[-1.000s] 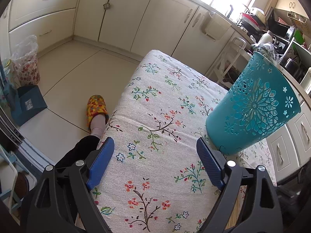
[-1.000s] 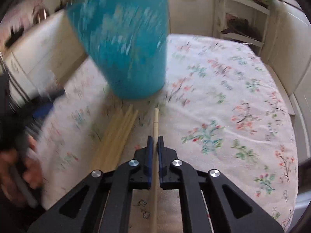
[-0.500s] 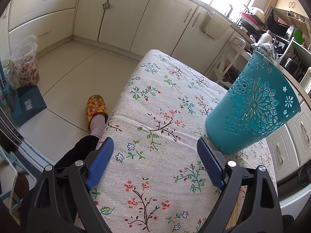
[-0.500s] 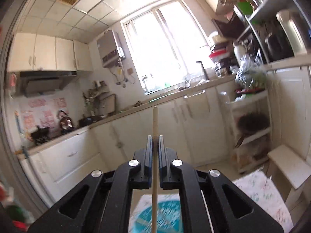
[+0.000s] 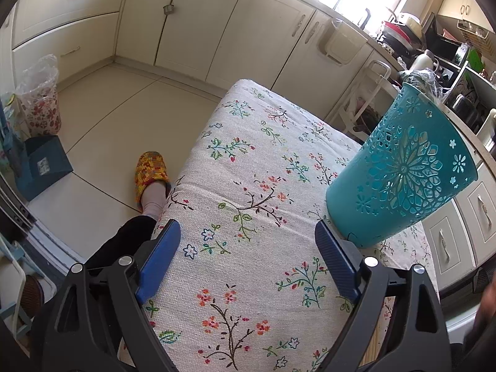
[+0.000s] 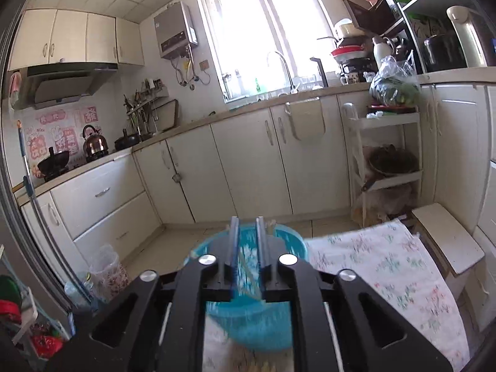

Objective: Organize utensils
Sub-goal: 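Grasp another wooden stick with the right gripper and drop it into the cup, then move the left gripper down to the stick bundle beside the cup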

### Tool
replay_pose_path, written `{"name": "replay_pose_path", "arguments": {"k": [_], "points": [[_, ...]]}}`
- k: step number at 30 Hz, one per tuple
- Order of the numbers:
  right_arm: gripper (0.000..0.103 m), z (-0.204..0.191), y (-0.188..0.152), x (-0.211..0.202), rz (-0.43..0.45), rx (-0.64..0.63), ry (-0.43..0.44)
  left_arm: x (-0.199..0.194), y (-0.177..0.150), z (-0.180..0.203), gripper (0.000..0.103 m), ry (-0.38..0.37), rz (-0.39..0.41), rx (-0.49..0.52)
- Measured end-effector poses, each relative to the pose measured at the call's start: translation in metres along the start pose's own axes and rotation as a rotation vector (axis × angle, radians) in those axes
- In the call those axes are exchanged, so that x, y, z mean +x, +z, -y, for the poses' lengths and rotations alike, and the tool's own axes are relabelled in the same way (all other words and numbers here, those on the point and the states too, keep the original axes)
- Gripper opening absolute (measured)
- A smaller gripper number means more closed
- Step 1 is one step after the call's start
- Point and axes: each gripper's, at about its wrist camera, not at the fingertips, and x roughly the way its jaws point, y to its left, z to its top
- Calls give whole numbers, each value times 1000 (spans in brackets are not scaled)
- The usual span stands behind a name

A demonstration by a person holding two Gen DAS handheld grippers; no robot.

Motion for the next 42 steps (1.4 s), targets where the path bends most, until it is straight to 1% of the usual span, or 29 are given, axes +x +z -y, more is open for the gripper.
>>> {"name": "replay_pose_path", "arguments": {"k": [1, 2, 3, 5, 8, 10, 15, 20, 23, 24, 26, 29, 30, 32, 35, 36, 38, 39, 42], "points": [[15, 0, -7, 1, -36, 0, -6, 0, 0, 0, 84, 1, 0, 0], [15, 3, -27, 2, -123, 1, -11, 0, 0, 0, 84, 1, -1, 1], [15, 5, -40, 7, -187, 4, -15, 0, 0, 0, 84, 2, -1, 1], [15, 11, -78, 17, -326, 18, -26, 0, 0, 0, 84, 3, -1, 2], [15, 15, -110, 33, -442, 38, -36, 0, 0, 0, 84, 4, -1, 2], [15, 13, -116, 40, -472, 18, -43, 0, 0, 0, 84, 4, -1, 2], [15, 9, -124, 50, -514, -17, -57, 0, 0, 0, 84, 8, -2, 5], [15, 7, -129, 49, -518, -47, -68, 0, -1, 0, 84, 7, -2, 3], [15, 2, -130, 50, -524, -91, -78, 0, -1, 0, 85, 6, -2, 3], [15, 0, -131, 50, -526, -104, -82, 0, -1, 0, 85, 6, -2, 3], [10, 0, -132, 50, -533, -122, -96, -1, -1, 0, 85, 6, -2, 2], [9, 7, -130, 47, -536, -108, -117, 0, -1, 1, 85, 10, -3, 10], [9, 9, -129, 46, -534, -105, -122, 0, -1, 3, 85, 12, -6, 22], [8, 17, -127, 44, -529, -82, -134, -5, -4, 17, 85, 3, -15, 90], [8, 27, -125, 43, -526, -51, -139, -16, -19, 49, 85, -50, -25, 219], [8, 28, -124, 43, -526, -44, -139, -16, -26, 61, 85, -58, -37, 270], [8, 29, -124, 43, -527, -26, -133, -14, -35, 79, 85, -50, -53, 347], [8, 30, -124, 43, -529, -22, -130, -11, -38, 85, 85, -43, -65, 370], [8, 34, -123, 42, -535, -4, -123, -3, -45, 95, 84, -28, -110, 391]]}}
